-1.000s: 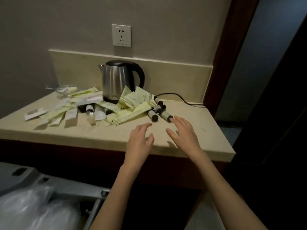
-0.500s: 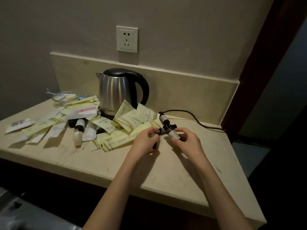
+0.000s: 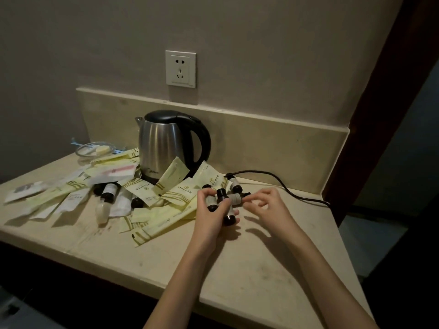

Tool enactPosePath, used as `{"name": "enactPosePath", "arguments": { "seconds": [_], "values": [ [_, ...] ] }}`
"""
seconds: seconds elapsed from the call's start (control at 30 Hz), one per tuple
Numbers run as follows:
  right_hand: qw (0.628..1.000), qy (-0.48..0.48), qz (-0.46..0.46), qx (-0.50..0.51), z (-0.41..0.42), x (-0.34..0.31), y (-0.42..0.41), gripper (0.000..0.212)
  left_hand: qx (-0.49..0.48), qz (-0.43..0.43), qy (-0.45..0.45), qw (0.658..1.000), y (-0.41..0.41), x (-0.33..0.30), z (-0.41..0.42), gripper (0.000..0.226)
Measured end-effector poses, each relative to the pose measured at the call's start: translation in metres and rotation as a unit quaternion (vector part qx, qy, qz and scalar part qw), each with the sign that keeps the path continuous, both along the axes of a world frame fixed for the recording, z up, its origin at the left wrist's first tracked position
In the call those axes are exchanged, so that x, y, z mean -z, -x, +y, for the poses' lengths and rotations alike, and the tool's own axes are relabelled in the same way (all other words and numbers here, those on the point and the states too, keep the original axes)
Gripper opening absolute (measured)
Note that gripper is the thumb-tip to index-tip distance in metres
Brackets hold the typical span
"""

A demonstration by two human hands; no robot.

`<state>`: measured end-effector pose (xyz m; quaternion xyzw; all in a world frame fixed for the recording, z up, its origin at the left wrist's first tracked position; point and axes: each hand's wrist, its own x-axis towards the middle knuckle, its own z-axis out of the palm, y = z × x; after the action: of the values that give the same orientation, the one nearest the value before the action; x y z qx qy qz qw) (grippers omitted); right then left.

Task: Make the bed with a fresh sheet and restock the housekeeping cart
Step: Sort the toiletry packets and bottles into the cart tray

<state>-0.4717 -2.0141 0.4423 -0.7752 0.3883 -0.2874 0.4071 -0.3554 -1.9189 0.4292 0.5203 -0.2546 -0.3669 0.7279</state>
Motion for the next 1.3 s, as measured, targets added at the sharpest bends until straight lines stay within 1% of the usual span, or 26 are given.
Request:
{"name": "enactPosePath", "arguments": {
  "seconds": [0.07,0.13,0.2,0.23,0.27,0.33,0.4,0.47,0.57,0.63,0.67,0.7,0.73,0.8,0.83,0.87,0.9,0.93,1.0,1.1,1.13,1.17,1.23,1.27,1.3],
  "values": [
    [0.999,0.022,0.025,0.018,-0.023,0.001,-0.005,0.03,-0.013,-0.011,0.019,1.0,-0.003,0.001,-0.001,0.026],
    [0.998,0.023,0.06,-0.002,-0.036,0.009,-0.013,0.041,-0.018,-0.028,0.029,0.999,-0.003,0.003,-0.002,0.021],
    [0.995,0.054,0.084,-0.025,-0.044,0.023,-0.02,0.037,-0.027,-0.041,0.048,0.998,-0.003,0.003,-0.001,0.018],
    [0.993,0.067,0.089,-0.03,-0.046,0.027,-0.021,0.033,-0.039,-0.069,0.052,0.995,-0.003,0.003,-0.001,0.017],
    [0.994,0.064,0.086,-0.036,-0.046,0.024,-0.02,0.028,-0.055,-0.115,0.047,0.991,-0.002,0.001,0.0,0.018],
    [0.996,0.027,0.058,-0.054,-0.043,0.012,-0.016,0.024,-0.095,-0.189,0.031,0.977,-0.003,0.001,-0.001,0.025],
    [0.996,0.037,0.045,-0.067,-0.038,-0.002,-0.011,0.025,-0.139,-0.23,0.02,0.963,-0.006,0.002,-0.002,0.03],
    [0.993,0.052,0.044,-0.092,-0.029,-0.017,-0.006,0.027,-0.171,-0.248,0.004,0.954,-0.011,0.003,-0.003,0.031],
    [0.987,-0.003,0.011,-0.158,-0.016,-0.028,-0.007,0.03,-0.159,-0.287,-0.023,0.944,-0.017,0.003,-0.001,0.03],
    [0.979,-0.046,-0.027,-0.195,-0.007,-0.034,-0.012,0.029,-0.136,-0.316,-0.039,0.938,-0.018,0.002,0.0,0.029],
    [0.976,-0.057,-0.044,-0.206,-0.004,-0.037,-0.015,0.028,-0.121,-0.308,-0.05,0.942,-0.018,0.002,0.0,0.027],
    [0.975,-0.057,-0.052,-0.211,-0.003,-0.038,-0.019,0.027,-0.107,-0.282,-0.058,0.952,-0.017,0.003,0.0,0.025],
    [0.974,-0.055,-0.056,-0.214,-0.002,-0.04,-0.023,0.027,-0.091,-0.243,-0.057,0.964,-0.016,0.004,0.001,0.022],
    [0.972,-0.06,-0.076,-0.214,0.002,-0.044,-0.031,0.025,-0.057,-0.137,-0.025,0.989,-0.014,0.004,0.004,0.02],
    [0.972,-0.057,-0.087,-0.21,0.004,-0.045,-0.035,0.025,-0.042,-0.094,-0.008,0.995,-0.013,0.003,0.006,0.025],
    [0.974,-0.041,-0.092,-0.204,0.006,-0.047,-0.039,0.024,-0.032,-0.084,-0.008,0.996,-0.014,0.004,0.007,0.033],
    [0.977,-0.013,-0.085,-0.195,0.008,-0.048,-0.044,0.024,-0.021,-0.098,-0.017,0.995,-0.014,0.003,0.009,0.041],
    [0.979,0.01,-0.074,-0.189,0.01,-0.048,-0.048,0.023,-0.023,-0.12,-0.027,0.992,-0.016,0.004,0.01,0.044],
    [0.98,0.026,-0.064,-0.187,0.013,-0.048,-0.056,0.024,-0.034,-0.128,-0.032,0.991,-0.021,0.002,0.016,0.033],
    [0.981,0.024,-0.057,-0.185,0.014,-0.038,-0.068,0.033,-0.073,-0.095,-0.016,0.993,-0.038,-0.001,0.036,0.016],
    [0.98,0.022,-0.038,-0.192,0.016,-0.034,-0.072,0.036,-0.093,-0.099,-0.009,0.991,-0.046,-0.001,0.044,0.013],
    [0.979,0.023,-0.001,-0.201,0.018,-0.029,-0.078,0.04,-0.111,-0.112,-0.006,0.987,-0.056,-0.001,0.052,0.014],
    [0.965,0.059,0.106,-0.234,0.023,-0.019,-0.093,0.061,-0.143,-0.157,-0.03,0.977,-0.075,0.003,0.067,0.026],
    [0.949,0.093,0.162,-0.256,0.026,-0.014,-0.102,0.073,-0.152,-0.178,-0.05,0.971,-0.084,0.007,0.073,0.034],
    [0.929,0.133,0.209,-0.275,0.029,-0.01,-0.111,0.084,-0.164,-0.186,-0.062,0.967,-0.091,0.011,0.079,0.036]
  ]
}}
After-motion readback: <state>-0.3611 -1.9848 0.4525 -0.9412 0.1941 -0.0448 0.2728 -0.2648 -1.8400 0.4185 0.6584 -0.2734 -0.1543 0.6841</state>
